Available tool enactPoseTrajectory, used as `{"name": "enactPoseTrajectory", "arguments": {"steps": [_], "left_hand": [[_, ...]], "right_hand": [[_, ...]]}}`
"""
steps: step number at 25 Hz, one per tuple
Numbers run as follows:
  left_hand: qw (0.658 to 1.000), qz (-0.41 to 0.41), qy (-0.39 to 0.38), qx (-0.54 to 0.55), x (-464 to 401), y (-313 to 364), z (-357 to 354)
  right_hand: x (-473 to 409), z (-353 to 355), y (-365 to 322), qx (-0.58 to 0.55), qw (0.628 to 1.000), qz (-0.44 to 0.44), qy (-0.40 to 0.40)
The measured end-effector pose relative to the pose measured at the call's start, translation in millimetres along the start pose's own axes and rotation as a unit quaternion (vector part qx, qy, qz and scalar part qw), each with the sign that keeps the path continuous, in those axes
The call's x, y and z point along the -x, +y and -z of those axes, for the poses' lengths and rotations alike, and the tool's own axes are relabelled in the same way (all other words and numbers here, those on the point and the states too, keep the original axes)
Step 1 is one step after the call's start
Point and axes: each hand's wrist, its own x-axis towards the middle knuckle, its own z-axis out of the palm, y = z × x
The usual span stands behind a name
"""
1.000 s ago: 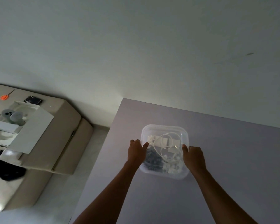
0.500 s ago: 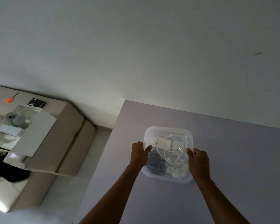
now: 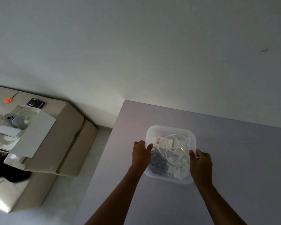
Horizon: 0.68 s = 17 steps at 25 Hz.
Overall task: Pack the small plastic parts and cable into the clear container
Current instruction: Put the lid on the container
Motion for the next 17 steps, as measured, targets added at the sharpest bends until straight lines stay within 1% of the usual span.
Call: {"name": "enactPoseTrajectory", "arguments": {"steps": [7, 11, 14, 17], "left_hand": [[0.999, 0.027, -0.019, -0.002, -14, -4, -4], [0.999, 0.045, -0.028, 0.010, -12, 2, -4], [1.000, 0.014, -0.026, 0.002, -12, 13, -6], [0.999, -0.028, -0.031, 0.006, -12, 48, -19]], "right_hand": [[-3, -7, 2, -0.012, 1.000, -0.021, -0.007], [-6, -7, 1, -0.020, 1.000, -0.018, -0.011], [-12, 5, -3, -0.038, 0.999, -0.026, -0.012], [-28, 30, 5, -0.039, 0.998, -0.051, 0.003]]}}
